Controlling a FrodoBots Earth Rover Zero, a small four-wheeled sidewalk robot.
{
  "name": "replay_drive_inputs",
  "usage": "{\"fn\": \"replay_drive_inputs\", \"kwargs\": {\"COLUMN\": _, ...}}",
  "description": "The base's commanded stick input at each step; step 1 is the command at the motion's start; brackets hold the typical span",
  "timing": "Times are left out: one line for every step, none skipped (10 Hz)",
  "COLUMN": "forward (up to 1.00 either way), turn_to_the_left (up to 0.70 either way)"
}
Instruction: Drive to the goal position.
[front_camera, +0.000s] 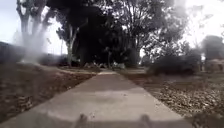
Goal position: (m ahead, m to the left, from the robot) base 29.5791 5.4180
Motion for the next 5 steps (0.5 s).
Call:
{"fn": "replay_drive_inputs", "kwargs": {"forward": 0.70, "turn_to_the_left": 0.00}}
{"fn": "replay_drive_inputs", "kwargs": {"forward": 0.70, "turn_to_the_left": 0.00}}
{"fn": "replay_drive_inputs", "kwargs": {"forward": 0.70, "turn_to_the_left": 0.00}}
{"fn": "replay_drive_inputs", "kwargs": {"forward": 0.70, "turn_to_the_left": 0.00}}
{"fn": "replay_drive_inputs", "kwargs": {"forward": 0.70, "turn_to_the_left": 0.30}}
